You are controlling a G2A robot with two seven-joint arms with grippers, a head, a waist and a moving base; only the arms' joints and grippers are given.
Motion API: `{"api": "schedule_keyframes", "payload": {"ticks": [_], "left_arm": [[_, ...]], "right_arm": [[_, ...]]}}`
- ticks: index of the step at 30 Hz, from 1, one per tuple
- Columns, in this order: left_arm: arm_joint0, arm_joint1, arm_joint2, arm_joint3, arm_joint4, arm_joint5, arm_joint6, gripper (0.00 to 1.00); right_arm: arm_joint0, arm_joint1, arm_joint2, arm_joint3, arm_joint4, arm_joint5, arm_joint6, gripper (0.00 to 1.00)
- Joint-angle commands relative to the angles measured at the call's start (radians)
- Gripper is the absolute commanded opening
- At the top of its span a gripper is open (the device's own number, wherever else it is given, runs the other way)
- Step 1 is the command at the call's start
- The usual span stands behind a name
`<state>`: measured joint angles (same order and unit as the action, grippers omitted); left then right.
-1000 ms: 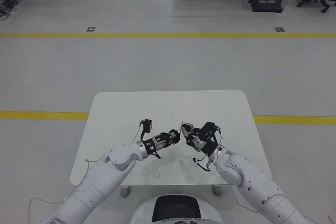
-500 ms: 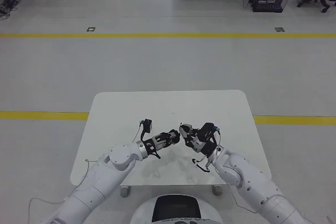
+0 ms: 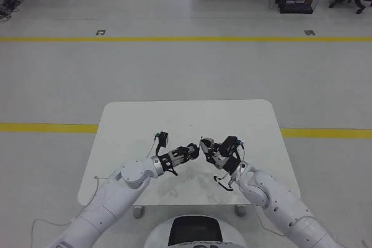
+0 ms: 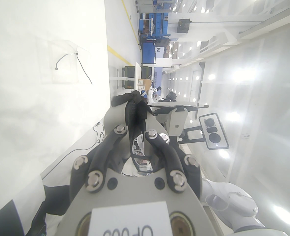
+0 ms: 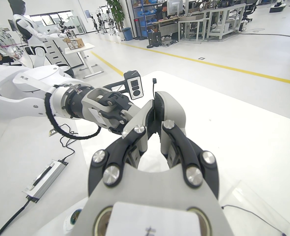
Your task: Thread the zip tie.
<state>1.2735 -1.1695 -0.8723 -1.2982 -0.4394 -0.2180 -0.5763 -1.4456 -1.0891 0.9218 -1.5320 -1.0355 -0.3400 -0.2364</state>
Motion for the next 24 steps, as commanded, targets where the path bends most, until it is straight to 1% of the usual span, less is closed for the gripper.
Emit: {"api": "schedule_keyframes", "payload": {"ticks": [1,12,24], "left_arm": [[0.000,0.000,0.000,0.000,0.000,0.000,0.000,0.00],[0.000,0.000,0.000,0.000,0.000,0.000,0.000,0.00],[0.000,0.000,0.000,0.000,0.000,0.000,0.000,0.00]], "right_arm": [[-0.004,0.000,0.004,-0.001,0.002,0.000,0.001,0.00],[-0.012,0.001,0.013,0.012,0.032,0.000,0.010,0.00],[-0.003,-0.001,0.002,0.032,0.053,0.000,0.020,0.00]]}}
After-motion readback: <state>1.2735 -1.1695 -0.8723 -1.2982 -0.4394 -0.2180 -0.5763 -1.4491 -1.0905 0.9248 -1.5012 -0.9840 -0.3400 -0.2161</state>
